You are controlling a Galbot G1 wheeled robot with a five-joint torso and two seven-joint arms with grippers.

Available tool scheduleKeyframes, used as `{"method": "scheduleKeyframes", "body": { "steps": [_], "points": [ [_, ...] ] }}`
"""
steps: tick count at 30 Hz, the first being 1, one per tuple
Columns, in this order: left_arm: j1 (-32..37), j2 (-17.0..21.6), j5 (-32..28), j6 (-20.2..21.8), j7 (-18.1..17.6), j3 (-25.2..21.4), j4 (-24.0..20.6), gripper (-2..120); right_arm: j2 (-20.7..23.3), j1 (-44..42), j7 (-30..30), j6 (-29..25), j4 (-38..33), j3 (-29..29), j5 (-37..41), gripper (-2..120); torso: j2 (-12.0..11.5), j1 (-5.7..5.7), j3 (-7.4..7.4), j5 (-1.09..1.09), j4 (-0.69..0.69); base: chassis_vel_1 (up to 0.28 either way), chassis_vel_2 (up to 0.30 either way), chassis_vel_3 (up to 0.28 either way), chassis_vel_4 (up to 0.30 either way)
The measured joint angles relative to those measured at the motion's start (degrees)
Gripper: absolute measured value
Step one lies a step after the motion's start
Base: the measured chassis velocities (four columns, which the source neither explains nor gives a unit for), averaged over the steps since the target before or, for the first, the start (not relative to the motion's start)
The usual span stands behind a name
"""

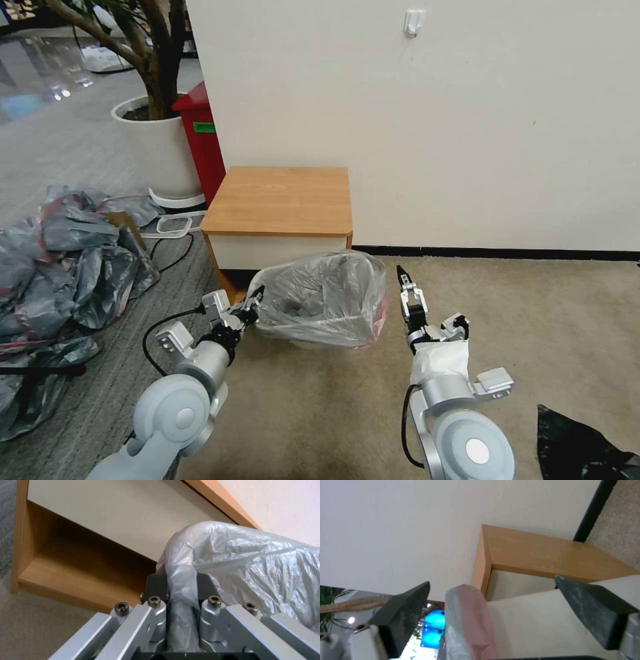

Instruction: Pick up the garbage bag from the table and place it over the trash can.

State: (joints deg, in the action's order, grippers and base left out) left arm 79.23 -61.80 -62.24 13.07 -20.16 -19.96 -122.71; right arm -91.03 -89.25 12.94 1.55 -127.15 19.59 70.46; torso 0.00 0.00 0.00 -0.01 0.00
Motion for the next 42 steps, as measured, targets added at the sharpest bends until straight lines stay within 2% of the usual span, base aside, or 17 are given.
{"method": "scheduleKeyframes", "body": {
  "steps": [17, 20, 21, 24, 26, 28, 30, 32, 34, 35, 37, 42],
  "points": [
    [-0.04, -0.84, 0.35, 0.12, -0.21, 0.51, 0.34, 9, -1.09, 0.42, -1.40, 0.17, 0.96, -2.17, -3.35, 71, 0.00, 0.00, 0.00, 0.01, 0.00, 0.000, 0.000, 0.000, 0.000],
    [0.12, -1.20, 0.56, 0.13, -0.20, 0.51, 0.34, 9, -1.10, 0.39, -1.44, 0.17, 0.98, -2.57, -3.94, 60, 0.00, 0.00, 0.00, 0.01, 0.00, 0.000, 0.000, 0.000, 0.000],
    [0.12, -1.20, 0.56, 0.13, -0.20, 0.51, 0.34, 9, -1.10, 0.39, -1.44, 0.17, 0.98, -2.57, -3.94, 60, 0.00, 0.00, 0.00, 0.01, 0.00, 0.000, 0.000, 0.000, 0.000],
    [0.24, -1.50, 0.92, 0.12, -0.20, 0.60, 0.34, 9, -1.11, 0.36, -1.45, 0.09, 1.09, -2.69, -4.28, 45, 0.00, 0.00, 0.00, 0.01, 0.00, 0.000, 0.000, 0.000, 0.000],
    [0.24, -1.51, 0.94, 0.12, -0.20, 0.61, 0.34, 9, -1.10, 0.35, -1.44, 0.08, 1.10, -2.69, -4.31, 44, 0.00, 0.00, 0.00, 0.01, 0.00, 0.000, 0.000, 0.000, 0.000],
    [0.33, -1.54, 1.02, 0.12, -0.21, 0.64, 0.27, 9, -1.11, 0.30, -1.45, 0.02, 1.11, -2.69, -4.44, 34, 0.00, 0.00, 0.00, 0.01, 0.00, 0.000, 0.000, 0.000, 0.000],
    [0.36, -1.54, 1.04, 0.12, -0.20, 0.64, 0.21, 9, -1.11, 0.28, -1.44, 0.01, 1.11, -2.68, -4.46, 31, 0.00, 0.00, 0.00, 0.01, 0.00, 0.000, 0.000, 0.000, 0.000],
    [0.45, -1.46, 1.07, 0.12, -0.17, 0.67, -0.03, 9, -1.21, 0.25, -1.45, -0.06, 1.10, -2.59, -4.52, 18, 0.00, 0.00, 0.00, 0.01, 0.00, 0.000, 0.000, 0.000, 0.000],
    [0.46, -1.45, 1.07, 0.12, -0.14, 0.70, -0.06, 9, -1.21, 0.25, -1.45, -0.13, 1.10, -2.43, -4.56, 10, 0.00, 0.00, 0.00, 0.01, 0.00, 0.000, 0.000, 0.000, 0.000],
    [0.46, -1.45, 1.07, 0.12, -0.14, 0.70, -0.06, 9, -1.21, 0.25, -1.45, -0.13, 1.10, -2.43, -4.56, 10, 0.00, 0.00, 0.00, 0.01, 0.00, 0.000, 0.000, 0.000, 0.000],
    [0.49, -1.50, 1.07, 0.12, -0.10, 0.76, -0.05, 9, -1.21, 0.24, -1.45, -0.22, 1.08, -2.10, -4.59, 1, 0.00, 0.00, 0.00, 0.01, 0.00, 0.000, 0.000, 0.000, 0.000],
    [0.78, -1.73, 1.06, 0.17, 0.02, 0.95, -0.17, 9, -1.18, 0.70, -1.40, -0.24, 1.17, -0.76, -4.60, 0, 0.00, 0.00, 0.00, 0.01, 0.00, 0.000, 0.000, 0.000, 0.000]
  ]
}}
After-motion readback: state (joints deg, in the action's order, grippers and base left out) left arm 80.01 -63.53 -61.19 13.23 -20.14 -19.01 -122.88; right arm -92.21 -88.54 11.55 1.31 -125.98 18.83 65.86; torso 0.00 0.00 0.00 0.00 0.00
